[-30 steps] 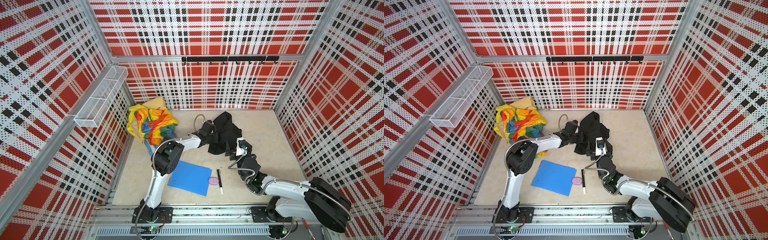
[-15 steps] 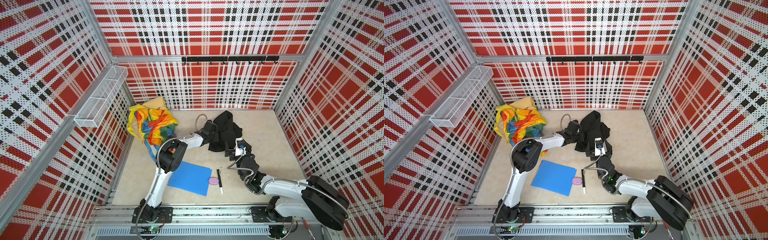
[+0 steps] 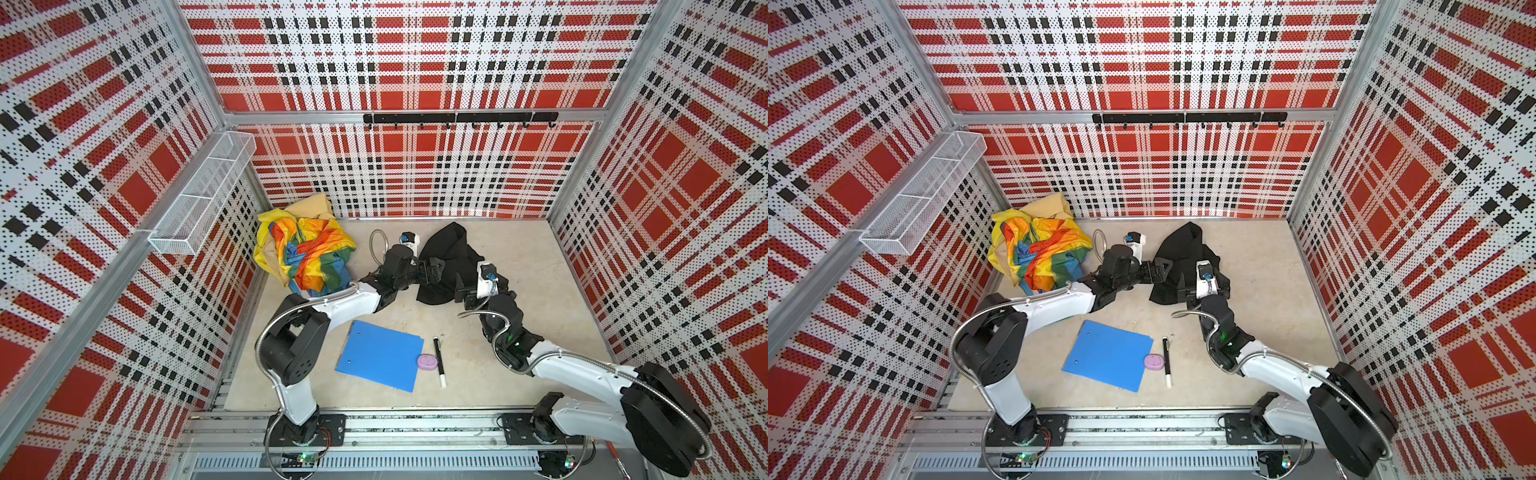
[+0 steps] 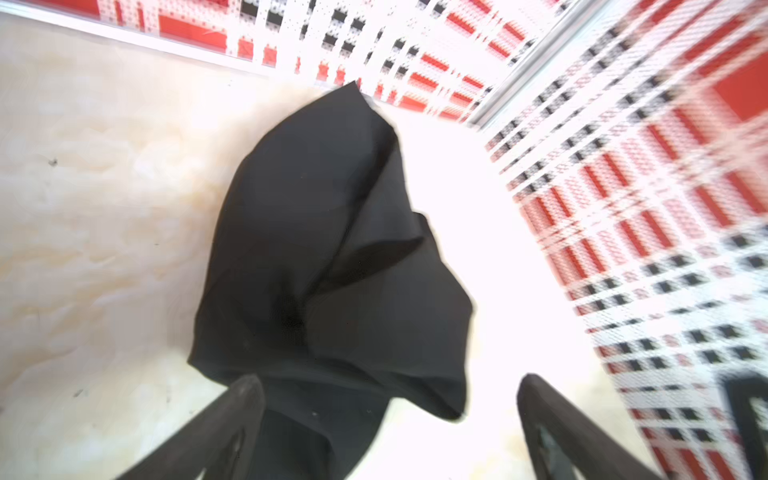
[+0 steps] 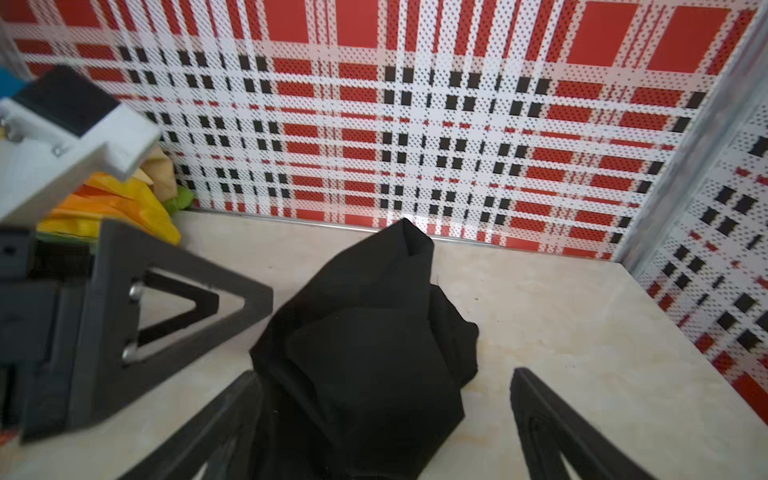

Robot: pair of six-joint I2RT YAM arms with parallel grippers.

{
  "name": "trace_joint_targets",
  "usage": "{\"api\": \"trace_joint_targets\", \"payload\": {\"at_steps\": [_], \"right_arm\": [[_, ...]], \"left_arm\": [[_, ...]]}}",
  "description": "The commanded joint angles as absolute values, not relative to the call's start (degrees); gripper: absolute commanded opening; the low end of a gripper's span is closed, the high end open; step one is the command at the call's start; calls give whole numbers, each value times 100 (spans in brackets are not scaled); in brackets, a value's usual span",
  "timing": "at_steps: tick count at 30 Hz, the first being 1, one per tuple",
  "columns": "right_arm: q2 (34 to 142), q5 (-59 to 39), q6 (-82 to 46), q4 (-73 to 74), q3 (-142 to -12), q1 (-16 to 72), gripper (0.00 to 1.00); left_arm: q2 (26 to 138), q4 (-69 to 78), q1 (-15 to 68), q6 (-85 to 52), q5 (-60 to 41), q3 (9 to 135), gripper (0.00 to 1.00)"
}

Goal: Pick out a specific cloth from the pile

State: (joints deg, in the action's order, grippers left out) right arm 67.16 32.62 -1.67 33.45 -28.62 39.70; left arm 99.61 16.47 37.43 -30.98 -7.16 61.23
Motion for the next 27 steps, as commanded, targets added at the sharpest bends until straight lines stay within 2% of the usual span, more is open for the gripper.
{"api": "trace_joint_targets", "payload": {"at_steps": [1,5,8,10,14,21,27], "right_arm": [[6577,3019,-692,2629,-3237,3909,100],[6982,2922,-849,1643,-4103,3841,100],[7381,2361,-1084,1077,-4709,3556,100],[7798,1887,-1334,677,-5122,3213,100],[8840,1684,-1485,-122,-6061,2896,100],[10471,1160,-1719,-1320,-7544,2540,100],[11401,1276,-1635,-1884,-8163,2540,100]], "left_arm": [[9484,2654,3684,-2964,-1041,5414,99],[8624,2776,3678,-2809,-1008,4389,99],[7895,2860,3694,-2760,-648,3583,99],[7422,2990,3674,-2760,-582,3096,99],[6438,3114,3593,-2792,-554,2349,99],[5078,2809,3079,-3032,-854,1692,99],[4795,2810,3005,-3120,-874,1433,99]]}}
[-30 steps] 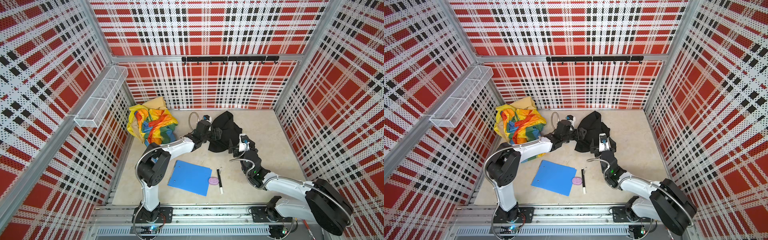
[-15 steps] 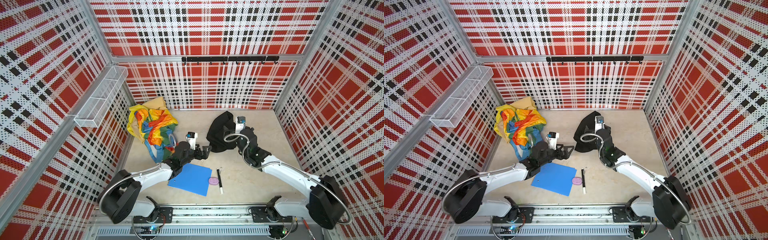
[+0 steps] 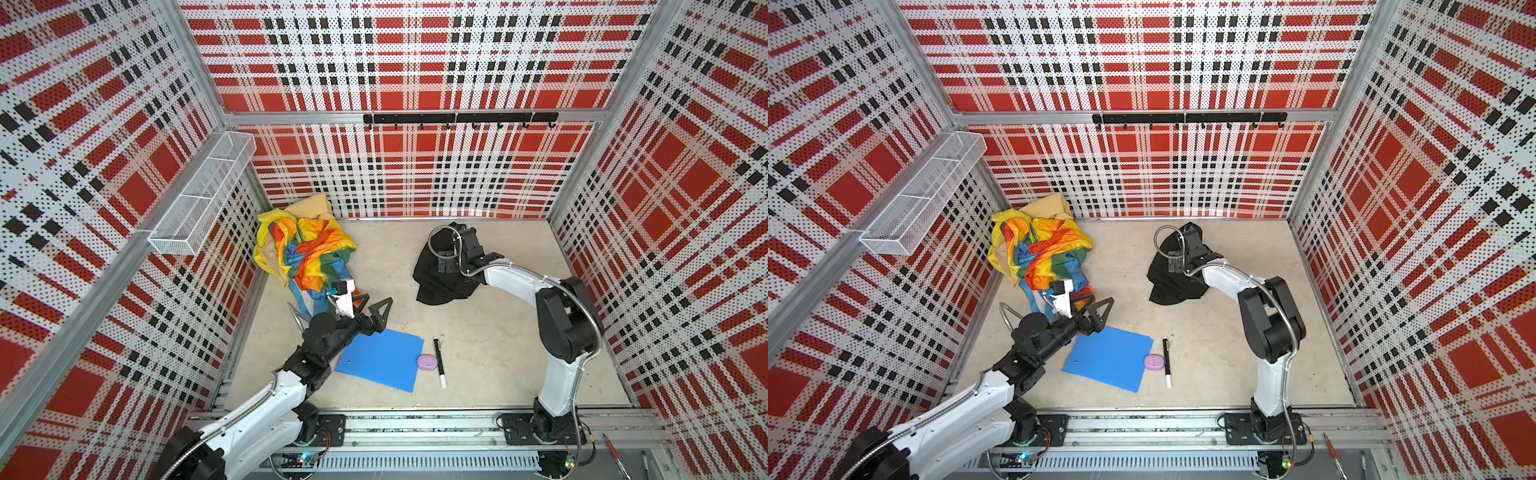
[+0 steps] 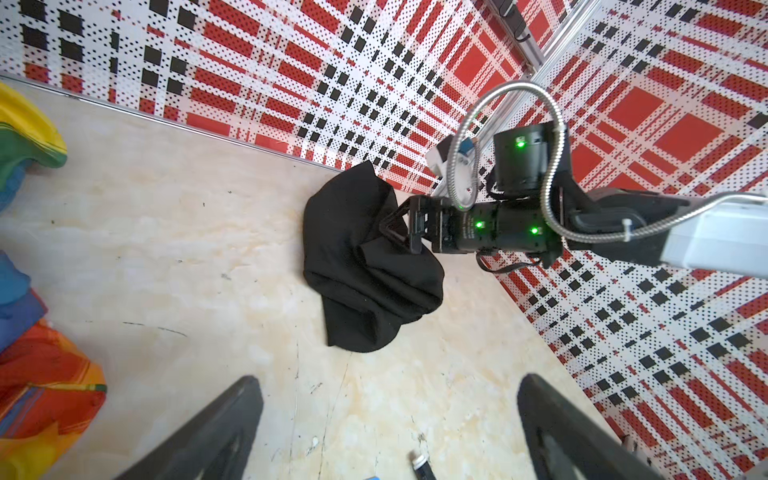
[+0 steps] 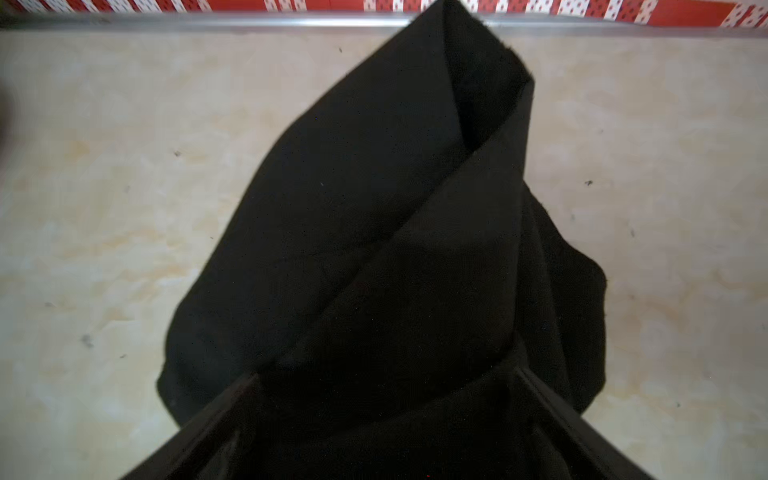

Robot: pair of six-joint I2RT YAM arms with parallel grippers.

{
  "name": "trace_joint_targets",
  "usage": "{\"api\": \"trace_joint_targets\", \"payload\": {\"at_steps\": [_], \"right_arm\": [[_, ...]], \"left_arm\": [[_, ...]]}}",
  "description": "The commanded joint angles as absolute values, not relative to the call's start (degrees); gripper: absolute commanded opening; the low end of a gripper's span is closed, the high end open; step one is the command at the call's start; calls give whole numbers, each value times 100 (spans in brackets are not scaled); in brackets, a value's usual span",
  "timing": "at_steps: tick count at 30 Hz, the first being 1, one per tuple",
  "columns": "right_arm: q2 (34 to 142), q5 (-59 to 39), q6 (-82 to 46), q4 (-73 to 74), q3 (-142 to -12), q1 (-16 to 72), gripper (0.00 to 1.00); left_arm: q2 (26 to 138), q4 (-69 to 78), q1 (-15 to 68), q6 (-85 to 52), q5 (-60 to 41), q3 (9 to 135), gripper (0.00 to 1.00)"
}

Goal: Pick out a specific cloth from the pile

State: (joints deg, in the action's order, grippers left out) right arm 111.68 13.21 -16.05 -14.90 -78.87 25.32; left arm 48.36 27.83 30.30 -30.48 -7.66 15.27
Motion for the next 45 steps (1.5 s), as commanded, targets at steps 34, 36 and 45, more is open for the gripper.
{"api": "trace_joint_targets", "payload": {"at_steps": [34,36,45], "right_arm": [[10012,1823,-999,-1507,-7535,1741,100],[9519,1883,-928,-1381,-7261,1817,100],[7139,2014,-954,-607,-5581,1900,100]], "left_arm": [[4682,1778,2280,-2797,-756,1875,99],[4710,1698,2211,-2770,-743,1920,99],[4706,1197,1779,-2643,-472,2125,99]]}}
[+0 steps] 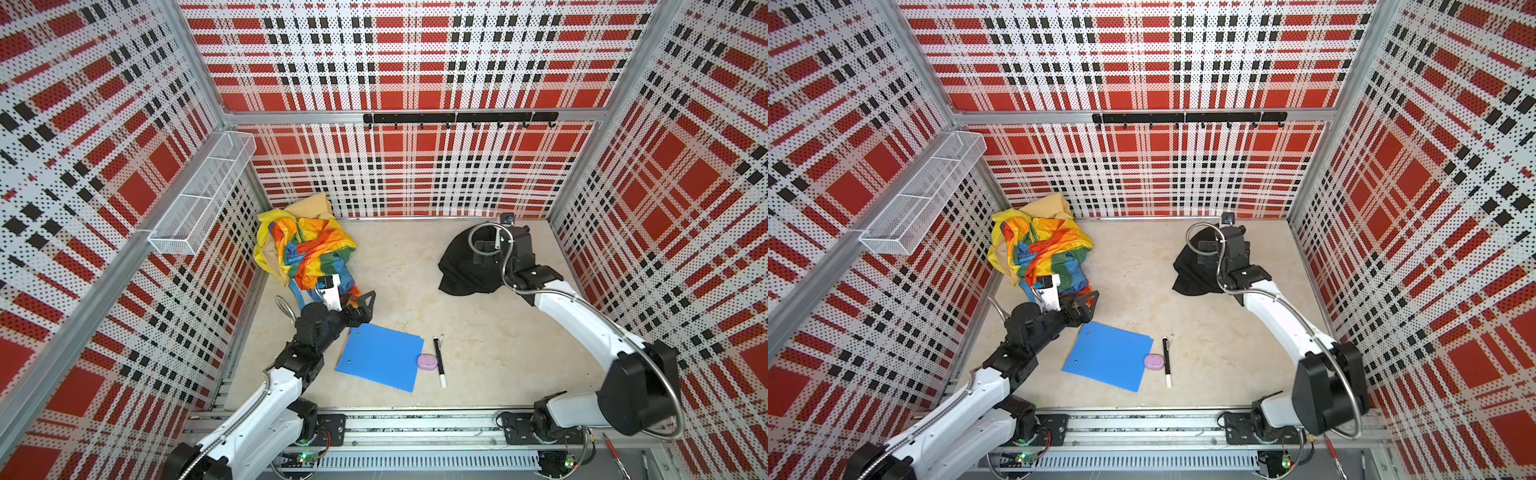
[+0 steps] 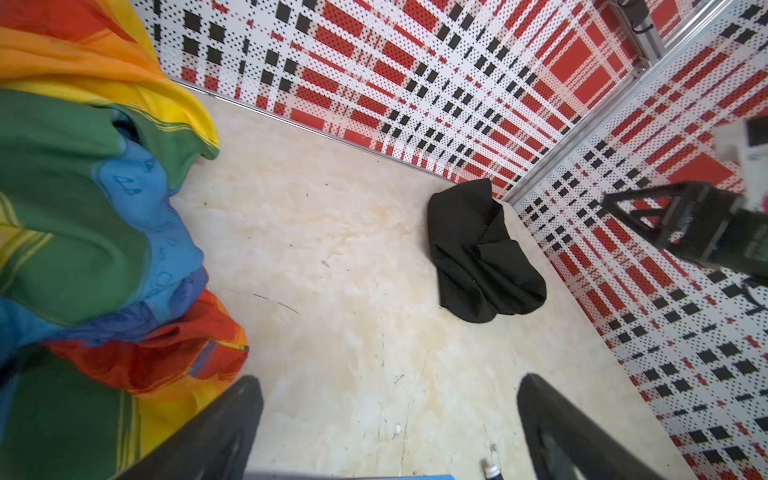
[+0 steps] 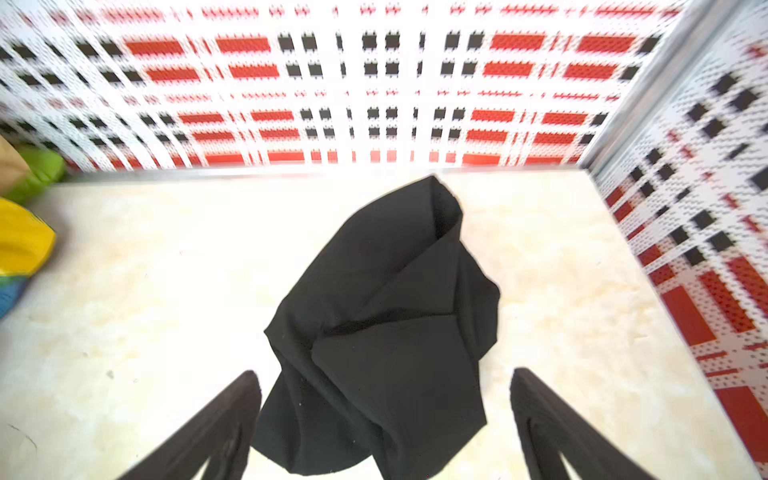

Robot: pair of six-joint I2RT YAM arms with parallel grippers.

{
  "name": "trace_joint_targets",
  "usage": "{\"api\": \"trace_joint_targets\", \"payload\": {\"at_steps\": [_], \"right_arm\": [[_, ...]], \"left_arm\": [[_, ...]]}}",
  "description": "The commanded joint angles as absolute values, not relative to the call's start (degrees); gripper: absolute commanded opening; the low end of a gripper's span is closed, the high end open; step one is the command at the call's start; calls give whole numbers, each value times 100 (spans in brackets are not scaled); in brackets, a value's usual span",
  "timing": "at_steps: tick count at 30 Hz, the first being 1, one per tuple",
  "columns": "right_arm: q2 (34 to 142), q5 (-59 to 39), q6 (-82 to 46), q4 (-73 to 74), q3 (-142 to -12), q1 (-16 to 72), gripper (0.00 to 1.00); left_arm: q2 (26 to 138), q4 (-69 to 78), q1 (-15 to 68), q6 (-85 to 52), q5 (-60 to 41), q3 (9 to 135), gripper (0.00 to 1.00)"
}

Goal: Pick out a specific cloth from the pile

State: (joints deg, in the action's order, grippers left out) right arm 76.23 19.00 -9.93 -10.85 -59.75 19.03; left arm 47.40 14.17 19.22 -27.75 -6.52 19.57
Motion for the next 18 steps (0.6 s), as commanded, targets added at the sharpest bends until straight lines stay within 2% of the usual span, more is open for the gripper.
{"api": "trace_joint_targets", "payload": {"at_steps": [1,8,18], "right_arm": [[6909,2077,-956,-547,-5423,1898,100],[5719,2261,-1138,-692,-4650,1890,100],[4568,2850,-1384,-650,-3480,1723,100]], "left_arm": [[4708,1162,1712,-2655,-454,2140,99],[4870,802,1228,-2517,-266,2443,99],[4990,735,220,-2386,828,2555,99]]}}
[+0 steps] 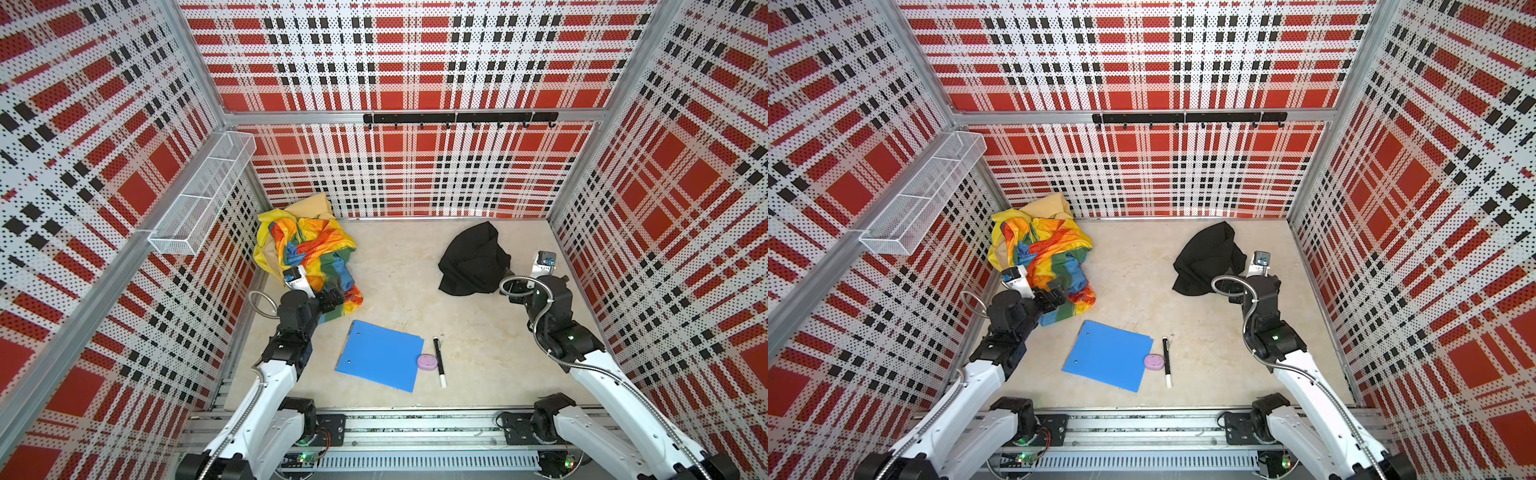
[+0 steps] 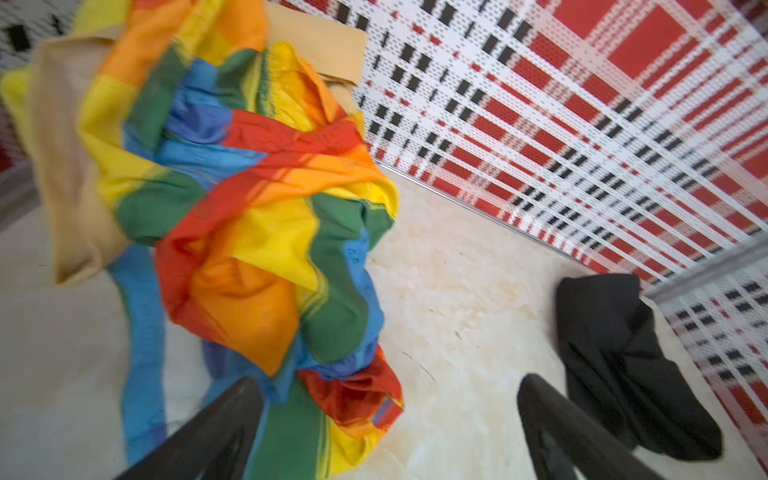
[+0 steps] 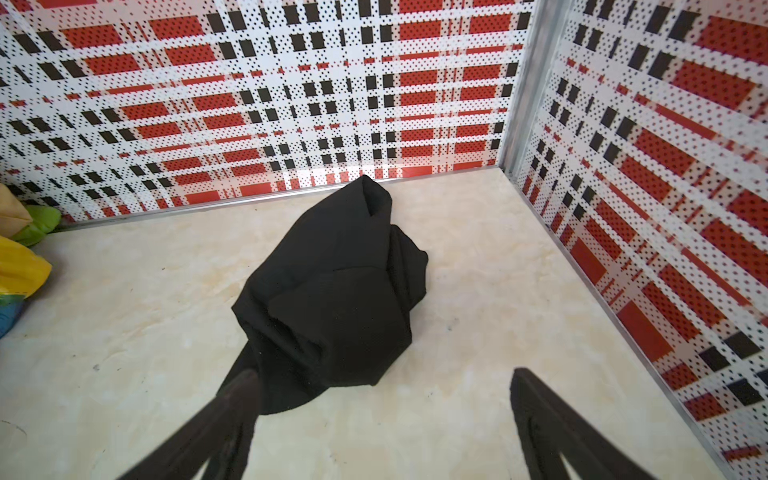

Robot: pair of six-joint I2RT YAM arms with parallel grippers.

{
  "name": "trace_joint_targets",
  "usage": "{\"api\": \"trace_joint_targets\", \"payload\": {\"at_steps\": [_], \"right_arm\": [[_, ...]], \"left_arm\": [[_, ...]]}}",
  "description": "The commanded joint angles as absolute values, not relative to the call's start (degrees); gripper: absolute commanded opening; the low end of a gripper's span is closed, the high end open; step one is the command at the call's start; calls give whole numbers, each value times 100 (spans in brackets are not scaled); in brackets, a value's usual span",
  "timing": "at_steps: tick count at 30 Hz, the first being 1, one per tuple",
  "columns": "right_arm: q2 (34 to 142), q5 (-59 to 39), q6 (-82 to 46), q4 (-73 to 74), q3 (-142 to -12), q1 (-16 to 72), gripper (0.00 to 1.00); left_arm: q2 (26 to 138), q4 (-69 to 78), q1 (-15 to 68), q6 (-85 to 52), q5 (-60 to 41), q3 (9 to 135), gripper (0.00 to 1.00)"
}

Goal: Pick out a specific cloth from the pile

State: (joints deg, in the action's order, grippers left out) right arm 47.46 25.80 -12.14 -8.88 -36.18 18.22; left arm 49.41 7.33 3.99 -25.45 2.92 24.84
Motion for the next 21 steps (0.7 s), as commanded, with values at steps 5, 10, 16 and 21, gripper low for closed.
{"api": "trace_joint_targets", "payload": {"at_steps": [5,10,16,21], "right_arm": [[4425,2963,-1411,-266,-2960,1665,100],[4590,3186,-1285,34,-2716,1647,100],[4711,3111,-831,1138,-2110,1478,100],[4948,2990,-643,1861,-1766,1238,100]], "left_arm": [[5227,1433,158,-1712,1028,2247,99],[5663,2777,191,-954,1035,1720,99],[6639,4584,253,-343,1004,1261,99],[7379,5684,333,61,851,1186,99]]}}
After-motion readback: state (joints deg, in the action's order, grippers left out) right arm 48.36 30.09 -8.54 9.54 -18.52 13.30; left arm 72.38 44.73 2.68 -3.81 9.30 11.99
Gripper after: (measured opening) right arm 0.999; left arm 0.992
